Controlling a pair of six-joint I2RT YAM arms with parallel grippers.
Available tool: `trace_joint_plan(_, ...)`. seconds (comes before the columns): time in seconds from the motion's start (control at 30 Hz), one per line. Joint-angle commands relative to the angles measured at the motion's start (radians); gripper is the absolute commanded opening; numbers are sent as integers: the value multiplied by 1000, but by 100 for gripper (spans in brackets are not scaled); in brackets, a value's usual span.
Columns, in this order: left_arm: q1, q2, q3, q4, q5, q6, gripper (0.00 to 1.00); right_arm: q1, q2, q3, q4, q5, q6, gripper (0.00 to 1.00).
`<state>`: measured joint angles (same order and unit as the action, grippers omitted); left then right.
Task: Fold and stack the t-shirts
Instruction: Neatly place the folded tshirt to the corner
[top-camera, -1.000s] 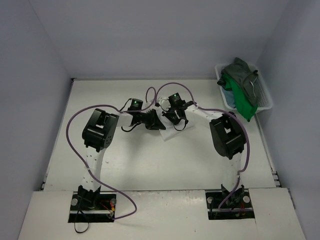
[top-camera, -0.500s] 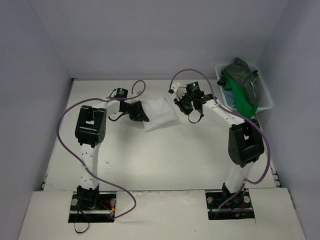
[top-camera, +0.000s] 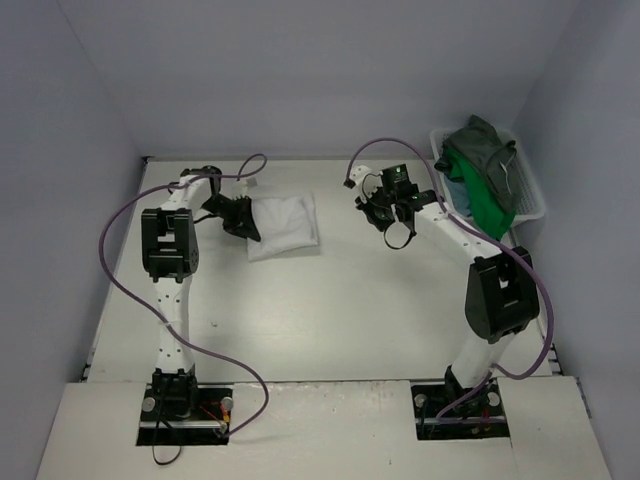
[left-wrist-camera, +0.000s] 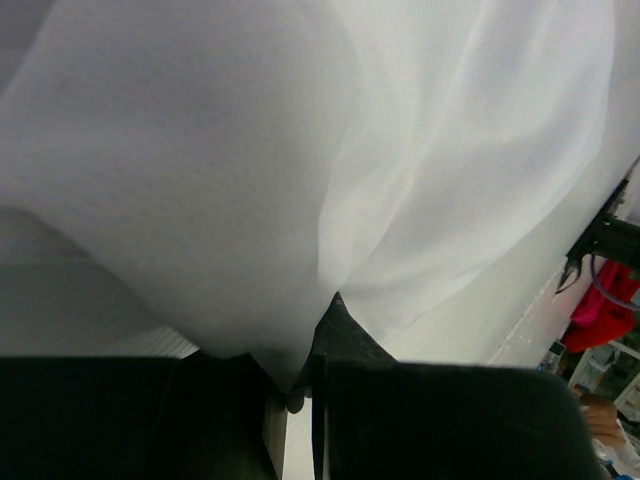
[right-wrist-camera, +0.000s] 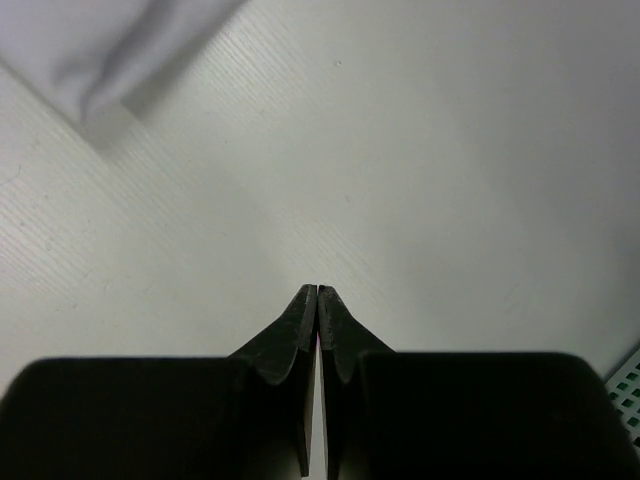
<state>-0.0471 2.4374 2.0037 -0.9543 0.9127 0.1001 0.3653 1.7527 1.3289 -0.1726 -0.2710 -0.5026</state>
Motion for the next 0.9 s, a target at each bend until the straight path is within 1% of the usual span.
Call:
trace_joint_plan(0.0,81,-34,23,-106,-305,200,0,-15,-87,-13,12,-20,-16,0)
trace_joint_plan(0.07,96,-57,21,-115,-369,236,0,-19,-94,-19,12,-25,-16,0)
trace_joint_plan(0.1,99,-64,18,-116,-438,266,0,-22,-102,-25,12,-30,-13,0)
trace_joint_plan(0.2,116,-83,12,-118,-538,315,0,-23,-119,-37,13,-36,-11,0)
trace_joint_plan(0.23,122,-86,12,-115,-596,325,0,-23,-125,-42,12,-37,-10,0)
trace_joint_plan(0.37,176,-97,38,-104,-721,362,0,-28,-156,-63,12,-43,-8,0)
trace_joint_plan(0.53,211,-124,59,-29,-903,408,0,-45,-197,-102,18,-54,-10,0)
trace_joint_plan(0.6,230,-124,85,-1,-948,409,0,-51,-211,-112,19,-62,-10,0)
trace_joint_plan(0.73,259,-95,162,3,-1008,408,0,-66,-232,-138,21,-74,-11,0)
trace_joint_plan(0.87,276,-72,210,71,-1116,435,0,-78,-243,-157,24,-83,-10,0)
